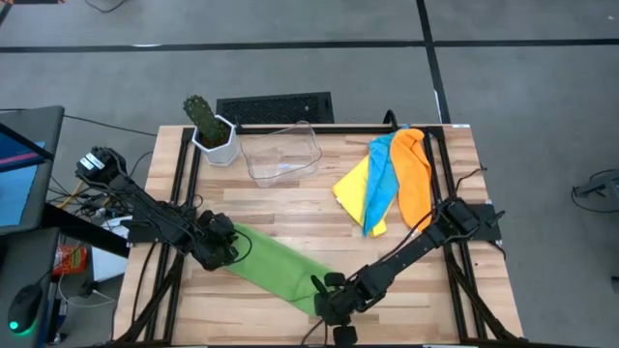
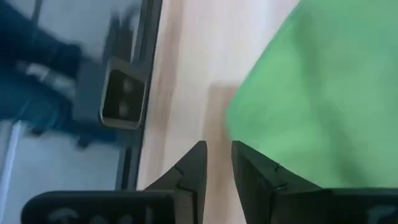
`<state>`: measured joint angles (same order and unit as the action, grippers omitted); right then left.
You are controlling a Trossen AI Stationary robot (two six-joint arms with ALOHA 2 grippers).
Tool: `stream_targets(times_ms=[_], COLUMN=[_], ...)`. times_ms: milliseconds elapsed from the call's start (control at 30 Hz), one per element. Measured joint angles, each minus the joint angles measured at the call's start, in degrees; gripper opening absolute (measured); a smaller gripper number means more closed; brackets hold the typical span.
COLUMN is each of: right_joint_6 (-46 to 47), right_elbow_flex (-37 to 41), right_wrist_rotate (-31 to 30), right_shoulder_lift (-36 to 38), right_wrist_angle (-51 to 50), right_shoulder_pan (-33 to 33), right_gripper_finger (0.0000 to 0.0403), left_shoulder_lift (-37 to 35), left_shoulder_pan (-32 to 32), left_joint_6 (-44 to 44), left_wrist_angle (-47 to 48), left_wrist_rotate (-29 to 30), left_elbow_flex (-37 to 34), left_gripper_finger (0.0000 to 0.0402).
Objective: Fold microfiber towels
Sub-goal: Fold the green microfiber cloth
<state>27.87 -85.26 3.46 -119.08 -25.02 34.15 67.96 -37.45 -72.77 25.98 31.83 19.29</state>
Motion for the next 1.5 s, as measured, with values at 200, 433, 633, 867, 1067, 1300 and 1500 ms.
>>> stream_targets(times_ms=[200,433,633,867,1067,1300,1500], right_joint_6=[-5.0,-9.72,-13.68,-14.87,-14.85,-16.36,-15.97], right_elbow_flex=[-0.15,0.07,0.16,0.09,0.01,-0.02,1.46], right_wrist_rotate=[-13.0,-8.09,-8.83,-7.61,-7.21,-7.22,-6.9], right_shoulder_lift=[5.56,3.27,2.45,-0.73,-1.19,-1.19,-1.2], right_wrist_angle=[-0.51,0.37,0.78,1.89,1.86,2.09,3.61], right_shoulder_pan=[-4.92,-10.35,-12.24,-12.76,-12.81,-12.76,-12.78], right_gripper_finger=[0.01,0.0147,0.0195,0.0199,0.0188,0.0157,0.0156], left_shoulder_lift=[0.0,0.0,0.0,0.0,0.0,0.0,0.0], left_shoulder_pan=[0.02,0.02,0.02,0.05,0.04,0.04,0.04], left_joint_6=[-0.24,-1.05,-1.25,-1.33,-1.42,-1.42,-1.4], left_wrist_angle=[-0.13,-0.15,-0.15,-0.09,-0.06,-0.04,-0.04], left_wrist_rotate=[0.02,0.02,0.11,0.11,0.09,0.18,0.19], left_elbow_flex=[0.0,0.0,0.0,0.0,0.0,0.0,0.0], left_gripper_finger=[0.007,0.007,0.007,0.007,0.007,0.007,0.007])
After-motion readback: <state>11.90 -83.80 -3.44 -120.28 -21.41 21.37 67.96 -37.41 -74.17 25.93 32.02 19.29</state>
